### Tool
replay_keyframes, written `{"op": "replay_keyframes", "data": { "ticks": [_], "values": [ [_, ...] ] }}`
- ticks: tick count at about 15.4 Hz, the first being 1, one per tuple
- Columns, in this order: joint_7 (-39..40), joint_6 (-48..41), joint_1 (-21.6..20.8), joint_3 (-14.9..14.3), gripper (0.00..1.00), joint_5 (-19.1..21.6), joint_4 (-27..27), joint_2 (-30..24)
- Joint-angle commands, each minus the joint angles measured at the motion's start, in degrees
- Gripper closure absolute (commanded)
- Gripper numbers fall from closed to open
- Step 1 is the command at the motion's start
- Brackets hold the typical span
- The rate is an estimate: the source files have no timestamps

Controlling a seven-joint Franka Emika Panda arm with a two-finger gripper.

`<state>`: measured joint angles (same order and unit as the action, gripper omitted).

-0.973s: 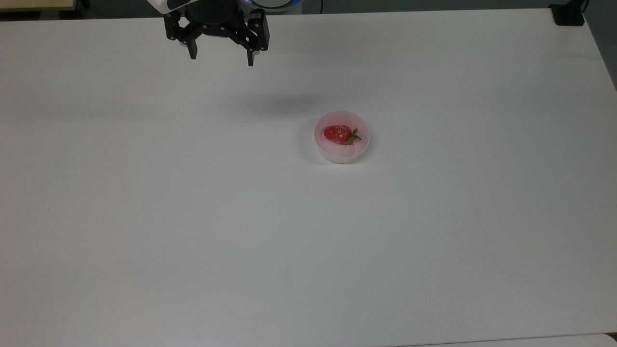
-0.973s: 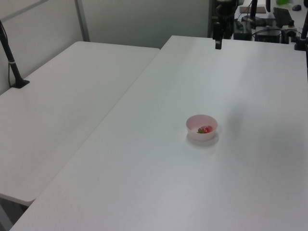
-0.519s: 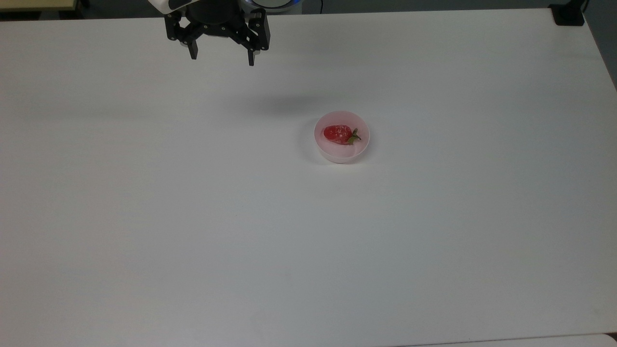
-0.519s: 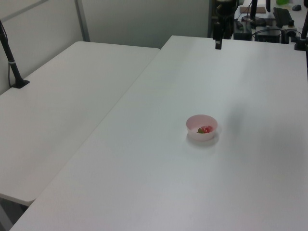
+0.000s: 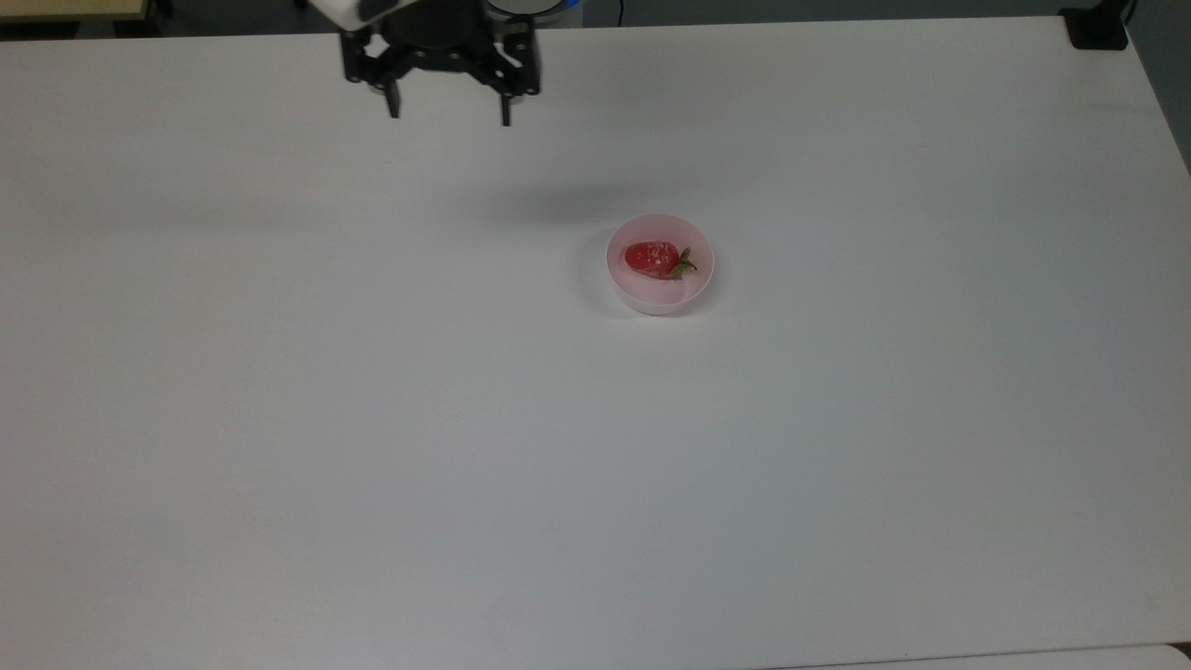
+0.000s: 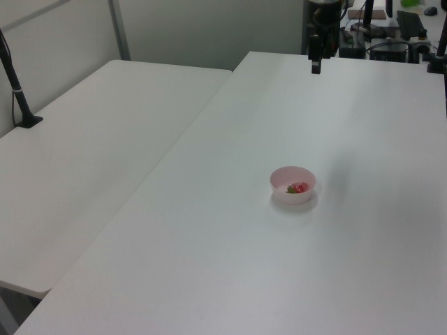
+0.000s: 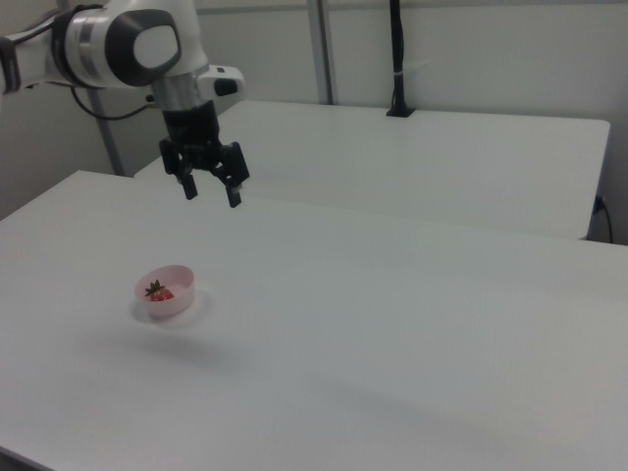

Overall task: Pick up strawberry from bowl
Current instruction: 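Move the open gripper over the pink bowl and lower it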

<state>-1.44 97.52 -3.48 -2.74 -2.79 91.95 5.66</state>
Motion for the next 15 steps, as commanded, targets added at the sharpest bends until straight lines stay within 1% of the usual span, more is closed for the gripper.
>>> {"op": "replay_keyframes", "data": {
  "ticks": [1, 6, 9, 12, 15],
  "values": [
    [0.56, -0.75, -5.38, 0.02, 0.00, 1.29, 0.69, 0.57],
    [0.30, -0.31, -12.24, 0.02, 0.00, 3.05, 1.04, 3.65],
    [0.82, 1.61, -14.44, 0.02, 0.01, 3.05, 1.13, 6.89],
    [0.82, 5.48, -16.20, 0.02, 0.12, 2.61, 1.13, 11.20],
    [0.82, 7.07, -16.38, 0.02, 0.14, 2.35, 1.57, 13.67]
  ]
}}
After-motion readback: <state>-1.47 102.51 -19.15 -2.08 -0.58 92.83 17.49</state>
